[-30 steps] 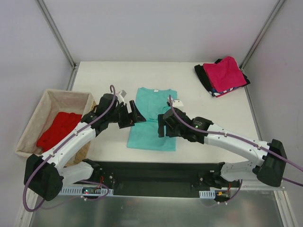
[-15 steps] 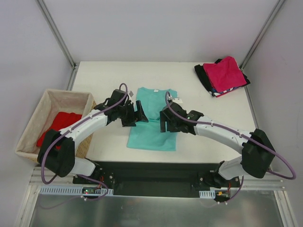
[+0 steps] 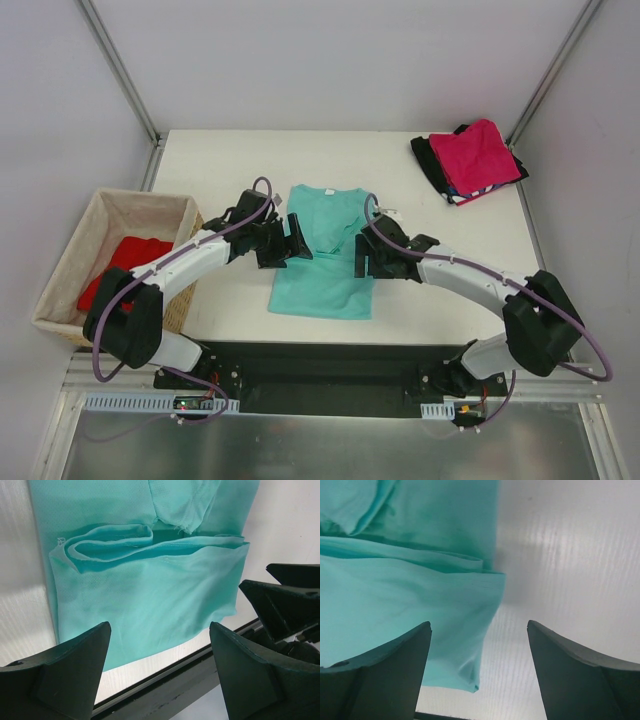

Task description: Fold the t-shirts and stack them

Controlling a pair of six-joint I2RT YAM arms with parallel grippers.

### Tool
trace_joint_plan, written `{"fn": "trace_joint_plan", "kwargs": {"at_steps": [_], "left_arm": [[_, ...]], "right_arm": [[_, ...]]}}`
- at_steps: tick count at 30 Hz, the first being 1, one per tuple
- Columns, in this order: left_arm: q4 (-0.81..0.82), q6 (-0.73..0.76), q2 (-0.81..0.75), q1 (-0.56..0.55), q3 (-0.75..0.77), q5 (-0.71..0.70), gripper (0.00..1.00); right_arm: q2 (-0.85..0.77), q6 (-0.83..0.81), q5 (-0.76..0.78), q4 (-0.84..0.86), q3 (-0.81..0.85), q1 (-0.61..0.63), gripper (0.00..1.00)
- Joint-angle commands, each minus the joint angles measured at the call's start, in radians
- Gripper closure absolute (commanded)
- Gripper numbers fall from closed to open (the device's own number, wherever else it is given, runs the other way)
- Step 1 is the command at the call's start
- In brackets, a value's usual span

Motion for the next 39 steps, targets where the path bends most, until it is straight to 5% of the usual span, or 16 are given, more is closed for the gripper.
{"fn": "trace_joint_plan", "kwargs": {"at_steps": [1,9,19,39], "left_arm": [[0.021,0.018,0.011,-0.009,0.035,-0.03,0.2],[0.021,0.011,0.031,-0.007,0.043,-0.035,0.2],[0.021,0.012,0.031,-0.007,0.032,-0.044,0.2],[0.019,0.012,0.038,-0.007,0.035,-0.042,0.2]], "right_arm": [[-0.039,-0.027,-0.026,0.058,-0.037,-0.055,0.19],[-0.025,-0.034,-0.041,0.087,-0.046,-0.09,0.23],[0.012,-0.014,-0.066,0.13,-0.074,-0.109,0.48],[0.055,0.001,-0.178,0.304,-0.169,-0.202,0.67]]}}
